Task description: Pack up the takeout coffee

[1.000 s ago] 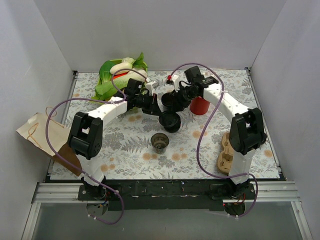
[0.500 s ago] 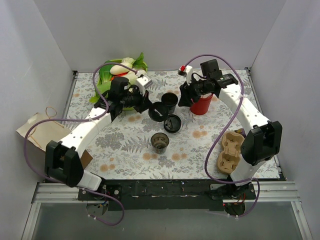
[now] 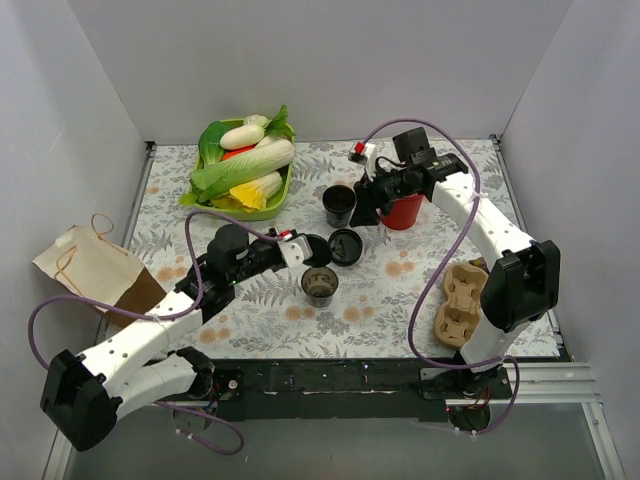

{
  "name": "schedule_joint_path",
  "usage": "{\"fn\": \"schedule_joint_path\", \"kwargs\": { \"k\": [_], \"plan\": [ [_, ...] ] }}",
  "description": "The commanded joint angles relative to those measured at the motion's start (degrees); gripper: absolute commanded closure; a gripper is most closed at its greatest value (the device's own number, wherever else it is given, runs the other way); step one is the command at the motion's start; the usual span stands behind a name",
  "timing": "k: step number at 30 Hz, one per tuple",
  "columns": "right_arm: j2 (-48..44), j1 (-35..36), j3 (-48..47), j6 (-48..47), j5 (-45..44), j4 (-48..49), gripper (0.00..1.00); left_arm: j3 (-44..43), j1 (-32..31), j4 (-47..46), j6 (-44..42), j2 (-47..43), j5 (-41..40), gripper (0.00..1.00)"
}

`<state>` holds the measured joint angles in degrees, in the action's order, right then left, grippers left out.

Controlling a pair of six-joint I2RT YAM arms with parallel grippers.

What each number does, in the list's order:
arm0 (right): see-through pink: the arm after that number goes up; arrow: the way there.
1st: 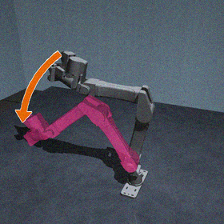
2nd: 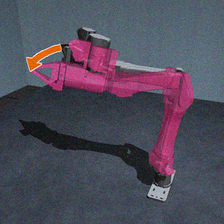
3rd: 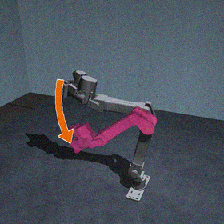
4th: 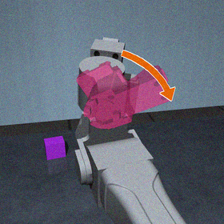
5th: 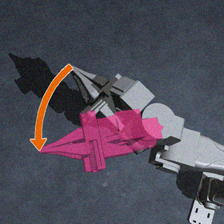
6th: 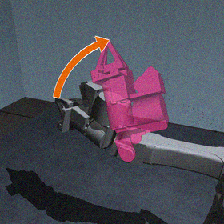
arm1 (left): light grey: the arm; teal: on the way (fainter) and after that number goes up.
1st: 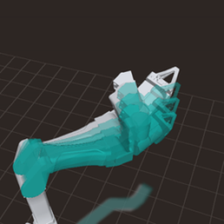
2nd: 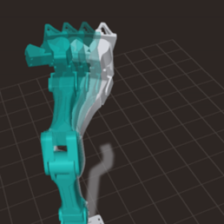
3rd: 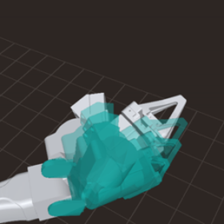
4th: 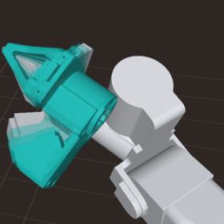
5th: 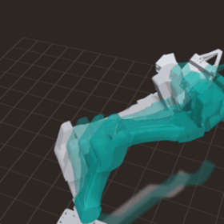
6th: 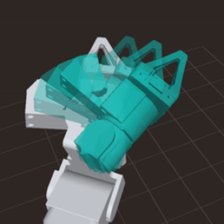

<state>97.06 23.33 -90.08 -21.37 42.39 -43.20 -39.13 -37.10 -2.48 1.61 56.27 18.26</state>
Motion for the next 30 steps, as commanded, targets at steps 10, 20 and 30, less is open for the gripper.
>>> {"fn": "schedule_joint_path", "kwargs": {
  "k": [10,20,30],
  "plan": [
    [-14.53,4.97,18.1,0.34,-9.79,16.4,0.36,12.5,-8.07,-17.73,-16.37,-5.38,-7.36,1.0],
    [-11.37,6.37,22.23,4.49,-10.75,18.41,0.37,17.42,-9.74,-22.65,-18.39,-6.53,-6.22,1.0],
    [-8.29,6.99,24.07,10.9,-5.05,20.96,0.33,20.76,-10.18,-24.94,-22.43,-7.14,-1.74,1.0]
  ]
}}
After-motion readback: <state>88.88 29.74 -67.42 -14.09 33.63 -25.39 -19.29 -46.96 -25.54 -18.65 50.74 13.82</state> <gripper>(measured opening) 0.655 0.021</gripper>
